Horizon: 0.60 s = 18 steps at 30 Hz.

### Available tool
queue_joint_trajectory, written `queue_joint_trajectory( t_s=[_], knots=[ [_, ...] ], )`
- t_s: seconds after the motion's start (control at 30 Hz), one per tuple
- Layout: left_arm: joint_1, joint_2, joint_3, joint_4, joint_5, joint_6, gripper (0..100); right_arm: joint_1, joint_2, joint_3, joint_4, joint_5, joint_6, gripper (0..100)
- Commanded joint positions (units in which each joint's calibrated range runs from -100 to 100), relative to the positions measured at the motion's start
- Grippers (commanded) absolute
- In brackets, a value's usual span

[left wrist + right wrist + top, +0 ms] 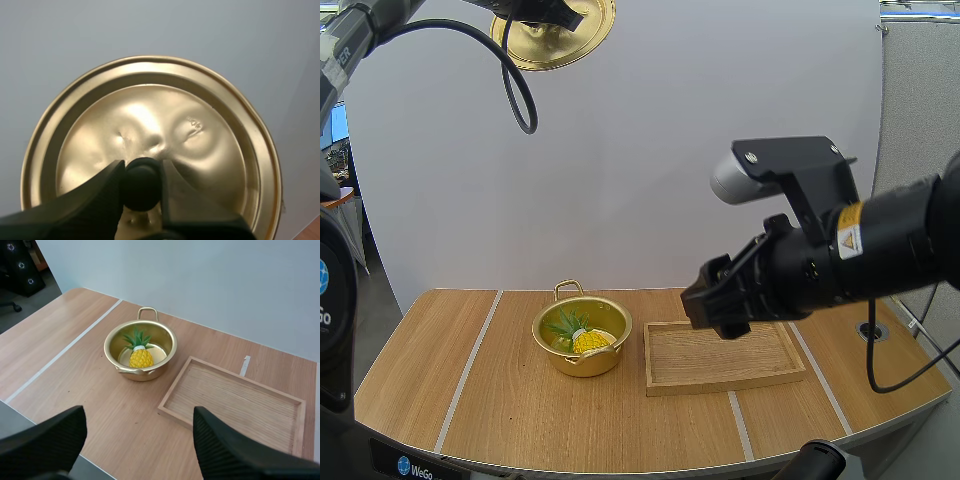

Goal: Open the pot, put the pineapple inside, and close it

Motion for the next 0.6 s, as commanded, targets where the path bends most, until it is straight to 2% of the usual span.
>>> queue_joint_trajectory(
  t_s=[0.0,0.27,0.57],
  knots=[
    [-0.12,-0.4,-0.5,-0.1,-2.0,-0.3,0,-0.2,-1.7,0.0,-0.4,0.0,-0.4,100],
    [-0.12,-0.4,-0.5,-0.1,-2.0,-0.3,0,-0.2,-4.4,0.2,0.1,0.0,-3.8,100],
    [-0.12,-0.4,-0.5,-0.1,-2.0,-0.3,0,-0.2,-4.4,0.2,0.1,0.0,-3.9,100]
  ],
)
